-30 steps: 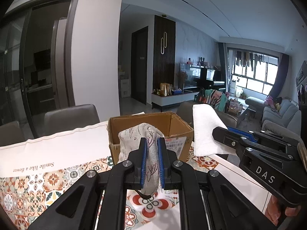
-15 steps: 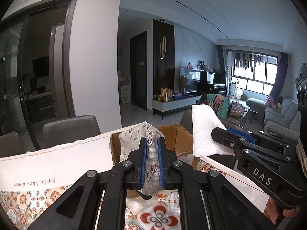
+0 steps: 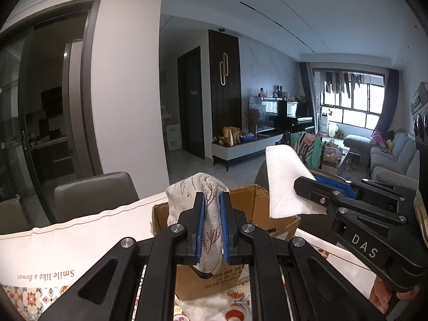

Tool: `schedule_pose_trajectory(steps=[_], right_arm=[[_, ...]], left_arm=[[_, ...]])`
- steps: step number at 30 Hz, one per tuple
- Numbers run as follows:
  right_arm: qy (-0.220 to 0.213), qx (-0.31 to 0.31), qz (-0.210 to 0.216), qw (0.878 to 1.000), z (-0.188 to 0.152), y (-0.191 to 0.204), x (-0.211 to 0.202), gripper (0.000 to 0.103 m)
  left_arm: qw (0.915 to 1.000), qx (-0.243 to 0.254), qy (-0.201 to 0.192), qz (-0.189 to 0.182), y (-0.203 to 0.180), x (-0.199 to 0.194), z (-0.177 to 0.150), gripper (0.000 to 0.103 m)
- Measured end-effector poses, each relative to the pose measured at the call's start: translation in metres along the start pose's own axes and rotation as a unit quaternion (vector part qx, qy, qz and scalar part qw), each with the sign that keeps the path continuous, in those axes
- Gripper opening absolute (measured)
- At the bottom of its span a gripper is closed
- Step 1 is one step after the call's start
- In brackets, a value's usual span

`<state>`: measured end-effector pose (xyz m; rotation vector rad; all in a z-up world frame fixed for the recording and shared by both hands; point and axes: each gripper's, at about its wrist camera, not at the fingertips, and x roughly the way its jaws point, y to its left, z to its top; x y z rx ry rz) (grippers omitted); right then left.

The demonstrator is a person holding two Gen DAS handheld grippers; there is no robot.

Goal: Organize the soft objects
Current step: 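Lift and carry the floral pouch and white cloth over the box with both tools, then open both tools to drop the pouch and cloth into the box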

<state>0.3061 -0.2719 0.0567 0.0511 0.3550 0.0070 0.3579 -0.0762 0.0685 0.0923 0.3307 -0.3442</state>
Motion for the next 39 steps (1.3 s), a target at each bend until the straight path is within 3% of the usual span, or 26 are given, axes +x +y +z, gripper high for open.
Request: schedule_pose_trajectory(steps=[14,35,39], right_arm=[[0.045,-0.011,-0.007,0.999,-0.001,-0.013,0.060,0.010],[0.139,0.004,-0.015,0.990,-0.026,-0.036,0.130,0.010],[0.152,0.003,-0.016,0.988,-0.027,-0.037,0.132,0.012]], left_arm=[[0.9995,0.001,0.030,-0.008,0.007,0.052,-0.004,0.013],[0.9917,0.003,0.123,-0.037,0.003,0.117,-0.032,0.015],[0.9904,-0.002,0.134,-0.034,0.003,0.121,-0.035,0.029]])
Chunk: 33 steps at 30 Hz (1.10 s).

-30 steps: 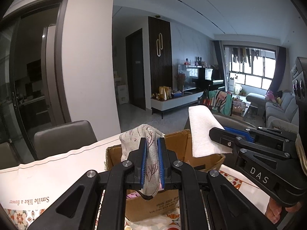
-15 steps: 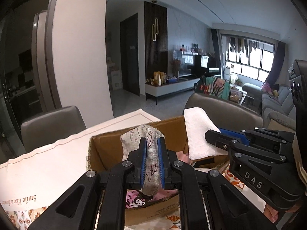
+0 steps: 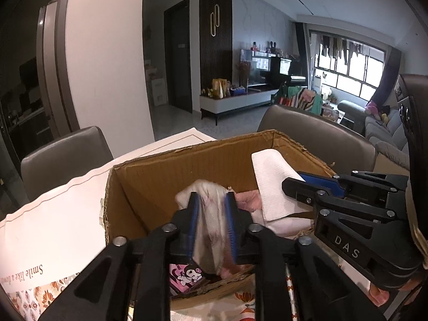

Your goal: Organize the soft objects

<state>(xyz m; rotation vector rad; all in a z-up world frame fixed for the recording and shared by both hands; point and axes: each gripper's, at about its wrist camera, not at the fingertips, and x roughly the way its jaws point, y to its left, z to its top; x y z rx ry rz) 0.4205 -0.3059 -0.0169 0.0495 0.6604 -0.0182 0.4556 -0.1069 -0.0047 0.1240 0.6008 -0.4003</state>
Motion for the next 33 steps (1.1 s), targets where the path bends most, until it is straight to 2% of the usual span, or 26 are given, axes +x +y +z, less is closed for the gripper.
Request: schedule_pose_trajectory(steps=[5,7,12,21,23,27,31,33], right_arm=[[0.009,0.008,0.006,1.000,0.000,-0.003,0.001,0.025],[0.006,0.009,0.005,1.000,0.000,-0.004,-0.003,0.025],[0.003,0.006,-0.002,1.000,0.000,-0.001,-0.009,0.026],[-0.009,0.010,-0.005,1.000,-0.002,0.004,-0.035,0.027],[-0.015,0.013,-0.007,1.000,-0.003,0.006,-0.047,0.038],[-0.029,0.017,-0.014,0.999,-0.006,0.009,-0.069,0.043],[-0.040,0.019,-0.025,0.999,-0.010,0.012,-0.093,0.052],[-0.045,0.021,-0.027,0.998,-0.013,0.013,-0.106,0.056]], left_arm=[[1.0000,0.002,-0.007,0.006,-0.001,-0.005,0.001,0.038],[0.9999,0.001,-0.007,0.014,-0.001,-0.008,0.002,0.045],[0.9985,-0.008,-0.006,0.053,0.004,-0.019,0.002,0.052],[0.9965,-0.033,-0.012,0.075,0.005,-0.050,-0.003,0.062],[0.9962,-0.034,-0.017,0.078,0.003,-0.059,-0.005,0.064],[0.9945,-0.035,-0.033,0.093,-0.004,-0.083,-0.006,0.074],[0.9913,-0.039,-0.055,0.113,-0.011,-0.113,-0.010,0.082],[0.9899,-0.043,-0.065,0.118,-0.016,-0.129,-0.012,0.083]])
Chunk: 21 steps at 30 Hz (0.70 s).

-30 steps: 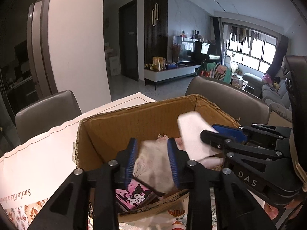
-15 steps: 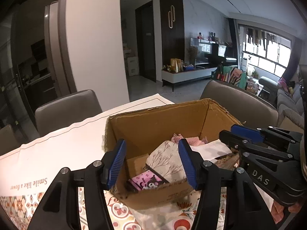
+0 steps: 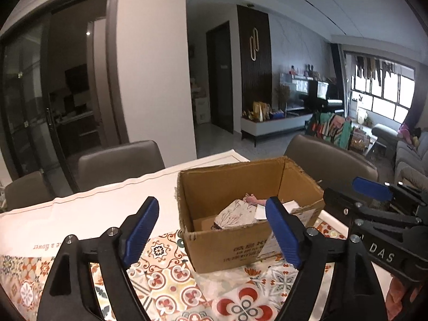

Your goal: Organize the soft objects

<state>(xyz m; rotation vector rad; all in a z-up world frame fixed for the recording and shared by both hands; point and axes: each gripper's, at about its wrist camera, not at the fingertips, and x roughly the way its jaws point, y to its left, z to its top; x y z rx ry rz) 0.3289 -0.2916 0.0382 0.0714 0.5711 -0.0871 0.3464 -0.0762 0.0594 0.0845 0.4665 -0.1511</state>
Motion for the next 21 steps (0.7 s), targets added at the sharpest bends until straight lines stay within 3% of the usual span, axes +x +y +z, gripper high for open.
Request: schedule_pose_trajectory(steps=[9,21], right_arm=[[-0.024,0.004,-0.005,1.000,-0.014,0.006,-0.067,0.065],[-0.048,0.000,-0.021,0.999,-0.050,0.007,-0.153,0.076]], left_arm=[[0.9991,-0.003,-0.039,0.018,-0.007,-0.072,-0.008,0.091],[0.9984,-0.004,-0.048,0.029,-0.017,-0.152,-0.036,0.096]])
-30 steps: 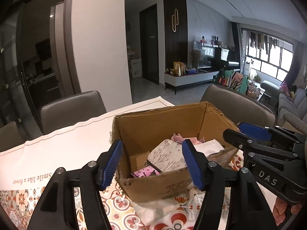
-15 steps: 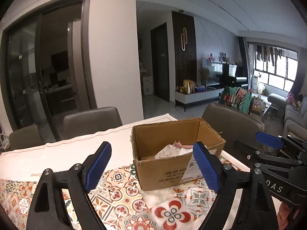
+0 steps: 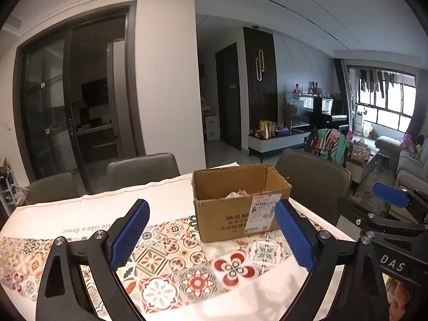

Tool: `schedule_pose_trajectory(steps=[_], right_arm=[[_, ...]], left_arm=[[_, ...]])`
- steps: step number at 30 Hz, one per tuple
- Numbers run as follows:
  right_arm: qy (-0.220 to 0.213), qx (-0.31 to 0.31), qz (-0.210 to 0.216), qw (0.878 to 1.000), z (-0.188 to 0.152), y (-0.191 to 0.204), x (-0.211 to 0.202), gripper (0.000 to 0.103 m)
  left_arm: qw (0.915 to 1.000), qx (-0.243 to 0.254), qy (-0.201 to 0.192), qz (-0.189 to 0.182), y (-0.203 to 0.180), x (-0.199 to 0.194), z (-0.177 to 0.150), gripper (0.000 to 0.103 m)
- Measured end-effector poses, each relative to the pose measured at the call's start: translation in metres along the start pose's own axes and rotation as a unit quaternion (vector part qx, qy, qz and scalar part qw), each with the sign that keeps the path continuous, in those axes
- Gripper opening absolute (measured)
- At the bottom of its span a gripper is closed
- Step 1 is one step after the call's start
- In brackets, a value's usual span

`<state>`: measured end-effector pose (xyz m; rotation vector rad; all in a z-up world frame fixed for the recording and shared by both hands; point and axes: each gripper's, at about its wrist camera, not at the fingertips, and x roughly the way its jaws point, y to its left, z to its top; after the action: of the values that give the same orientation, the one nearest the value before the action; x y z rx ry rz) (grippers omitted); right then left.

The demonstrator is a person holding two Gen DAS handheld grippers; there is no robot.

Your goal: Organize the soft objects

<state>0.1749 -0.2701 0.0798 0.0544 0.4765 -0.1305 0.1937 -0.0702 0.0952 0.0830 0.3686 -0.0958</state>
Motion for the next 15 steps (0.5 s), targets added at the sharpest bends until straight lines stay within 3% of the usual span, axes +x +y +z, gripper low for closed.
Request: schedule_pose_trajectory(steps=[15], right_arm=[[-0.010,0.016,-0.014,1.000,-0.046,-0.010,-0.081,0.080]], left_arm=[[1.0000,0.009,-0.001,-0.002,-0.010,-0.075,-0.037,0.102]])
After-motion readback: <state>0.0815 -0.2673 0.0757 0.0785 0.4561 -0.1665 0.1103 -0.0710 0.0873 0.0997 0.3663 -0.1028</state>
